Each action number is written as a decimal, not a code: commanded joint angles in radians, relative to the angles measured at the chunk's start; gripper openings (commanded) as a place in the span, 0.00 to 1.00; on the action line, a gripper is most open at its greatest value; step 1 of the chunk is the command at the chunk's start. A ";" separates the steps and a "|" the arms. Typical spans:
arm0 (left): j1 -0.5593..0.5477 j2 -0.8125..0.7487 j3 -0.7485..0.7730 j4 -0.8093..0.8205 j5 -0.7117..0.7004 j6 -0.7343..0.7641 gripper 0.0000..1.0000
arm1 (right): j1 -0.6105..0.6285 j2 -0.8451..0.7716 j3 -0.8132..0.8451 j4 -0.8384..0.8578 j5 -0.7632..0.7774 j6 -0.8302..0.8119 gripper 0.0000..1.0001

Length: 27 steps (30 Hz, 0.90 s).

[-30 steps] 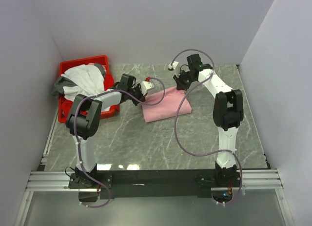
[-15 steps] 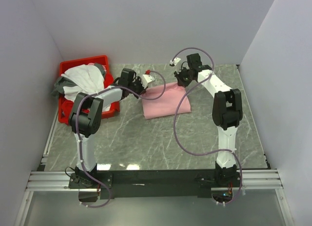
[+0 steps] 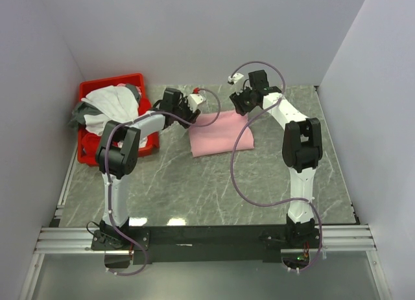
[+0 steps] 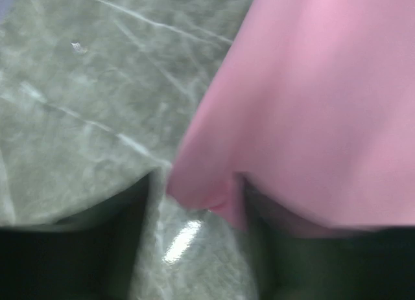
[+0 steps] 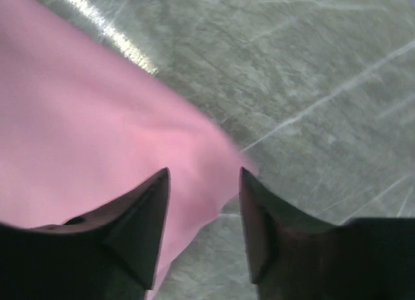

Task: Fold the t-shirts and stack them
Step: Fold the tshirt, then neatly place the folded tshirt to the corner

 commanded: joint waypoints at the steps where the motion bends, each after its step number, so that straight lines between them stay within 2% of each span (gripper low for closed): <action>1: 0.005 -0.024 0.071 0.018 -0.132 -0.107 0.77 | 0.001 -0.041 -0.009 0.122 0.110 0.107 0.61; 2: 0.005 -0.042 0.088 0.019 -0.175 -0.173 0.92 | -0.005 -0.059 -0.047 0.151 0.142 0.129 0.64; 3: 0.005 -0.051 0.106 0.019 -0.213 -0.201 0.99 | -0.009 -0.078 -0.067 0.198 0.194 0.149 0.69; 6: 0.005 -0.131 0.171 -0.021 -0.285 -0.293 0.99 | -0.031 -0.140 -0.100 0.199 0.270 0.272 0.75; 9: 0.011 -0.261 0.145 -0.036 -0.344 -0.397 0.99 | -0.118 -0.188 -0.140 0.122 0.018 0.391 0.75; 10: 0.017 -0.303 0.095 -0.038 -0.341 -0.430 0.99 | -0.139 -0.203 -0.159 0.110 -0.138 0.449 0.76; 12: 0.039 -0.437 0.016 -0.019 -0.292 -0.548 0.99 | -0.179 -0.208 -0.224 0.067 -0.254 0.488 0.78; 13: 0.046 -0.485 -0.081 -0.007 -0.269 -0.580 1.00 | -0.179 -0.207 -0.242 0.053 -0.311 0.499 0.79; 15: 0.062 -0.626 -0.189 0.024 -0.197 -0.640 0.99 | -0.183 -0.207 -0.296 0.031 -0.341 0.505 0.80; 16: 0.063 -0.674 -0.293 0.025 -0.175 -0.648 0.99 | -0.185 -0.202 -0.313 0.025 -0.353 0.514 0.80; 21: 0.066 -0.970 -0.574 0.021 -0.149 -0.681 1.00 | -0.185 -0.139 -0.315 -0.036 -0.367 0.508 0.80; 27: 0.067 -1.205 -0.697 -0.090 -0.152 -0.663 1.00 | -0.180 -0.016 -0.263 -0.120 -0.408 0.539 0.75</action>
